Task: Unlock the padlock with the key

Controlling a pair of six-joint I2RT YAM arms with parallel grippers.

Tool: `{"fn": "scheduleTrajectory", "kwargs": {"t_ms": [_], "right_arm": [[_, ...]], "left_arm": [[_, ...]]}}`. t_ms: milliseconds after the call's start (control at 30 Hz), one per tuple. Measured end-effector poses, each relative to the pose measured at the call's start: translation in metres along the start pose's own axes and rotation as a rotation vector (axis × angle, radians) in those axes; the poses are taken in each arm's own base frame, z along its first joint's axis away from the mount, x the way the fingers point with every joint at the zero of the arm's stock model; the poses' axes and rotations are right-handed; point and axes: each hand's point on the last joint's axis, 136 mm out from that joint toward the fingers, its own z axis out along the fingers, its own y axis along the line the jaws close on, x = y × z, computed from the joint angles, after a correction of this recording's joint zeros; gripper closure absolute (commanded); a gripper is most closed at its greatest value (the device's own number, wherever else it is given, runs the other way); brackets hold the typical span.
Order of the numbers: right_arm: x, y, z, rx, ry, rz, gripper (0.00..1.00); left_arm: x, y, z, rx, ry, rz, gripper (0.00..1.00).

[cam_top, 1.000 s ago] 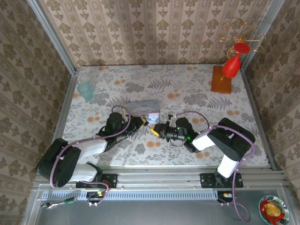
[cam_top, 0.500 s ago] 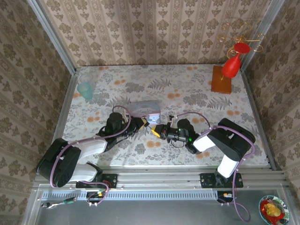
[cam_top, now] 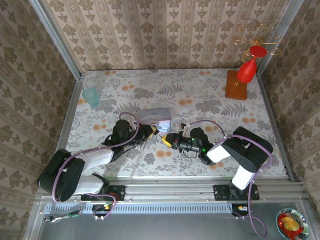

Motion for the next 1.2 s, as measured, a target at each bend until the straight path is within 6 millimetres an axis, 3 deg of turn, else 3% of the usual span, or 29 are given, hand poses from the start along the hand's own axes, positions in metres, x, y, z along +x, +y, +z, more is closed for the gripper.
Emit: {"fn": "scheduleTrajectory", "kwargs": {"t_ms": [1200], "right_arm": [[-0.0008, 0.011, -0.0003, -0.043, -0.004, -0.019, 1.0]], "left_arm": [[0.0023, -0.0055, -0.0001, 0.024, 0.016, -0.025, 1.0]]}}
